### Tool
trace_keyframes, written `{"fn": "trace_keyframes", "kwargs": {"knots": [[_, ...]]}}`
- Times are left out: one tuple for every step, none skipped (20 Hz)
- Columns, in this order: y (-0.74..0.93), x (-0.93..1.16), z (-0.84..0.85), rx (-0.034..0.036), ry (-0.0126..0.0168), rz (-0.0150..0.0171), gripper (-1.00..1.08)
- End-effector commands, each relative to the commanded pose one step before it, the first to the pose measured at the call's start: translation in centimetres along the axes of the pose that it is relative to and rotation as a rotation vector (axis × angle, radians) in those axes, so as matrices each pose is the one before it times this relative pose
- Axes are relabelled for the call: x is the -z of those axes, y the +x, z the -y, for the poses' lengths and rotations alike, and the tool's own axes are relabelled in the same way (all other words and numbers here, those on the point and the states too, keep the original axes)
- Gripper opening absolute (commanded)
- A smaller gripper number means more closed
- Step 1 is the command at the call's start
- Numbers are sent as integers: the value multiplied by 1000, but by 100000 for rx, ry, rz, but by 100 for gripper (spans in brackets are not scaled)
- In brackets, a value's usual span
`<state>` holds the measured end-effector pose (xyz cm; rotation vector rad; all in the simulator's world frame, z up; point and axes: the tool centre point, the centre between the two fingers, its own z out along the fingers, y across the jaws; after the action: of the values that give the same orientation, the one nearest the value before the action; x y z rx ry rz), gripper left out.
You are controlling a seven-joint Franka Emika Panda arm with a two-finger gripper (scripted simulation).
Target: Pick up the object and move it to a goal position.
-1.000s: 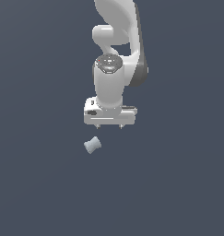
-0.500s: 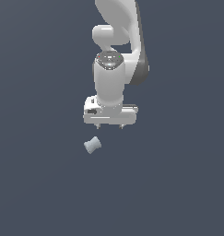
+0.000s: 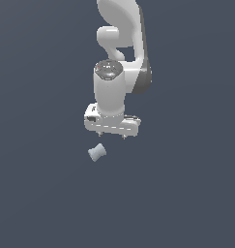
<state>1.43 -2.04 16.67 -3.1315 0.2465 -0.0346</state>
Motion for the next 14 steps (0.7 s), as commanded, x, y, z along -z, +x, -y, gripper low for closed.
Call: {"fn": "trace_keyframes", "kwargs": {"knots": [[184,-585,-558,-6358,142,293,100],[101,-263,-248,-2914,54,121,100],[113,-278,-260,-3086,47,125,100],[126,-294,-275,-3262,38,128,100],[139,-307,-286,-3418,28,129,100],[149,-309,-286,-3443,16,124,100],[157,-308,-284,-3442,4,118,100],[165,-308,-281,-3440,-8,111,100],[173,-307,-278,-3438,-19,103,100],[181,-306,-274,-3436,-29,95,100],[188,-305,-270,-3433,-39,86,100],[197,-304,-267,-3432,-49,77,100],[202,-301,-260,-3399,-57,67,100],[200,-286,-245,-3240,-63,55,100]]}}
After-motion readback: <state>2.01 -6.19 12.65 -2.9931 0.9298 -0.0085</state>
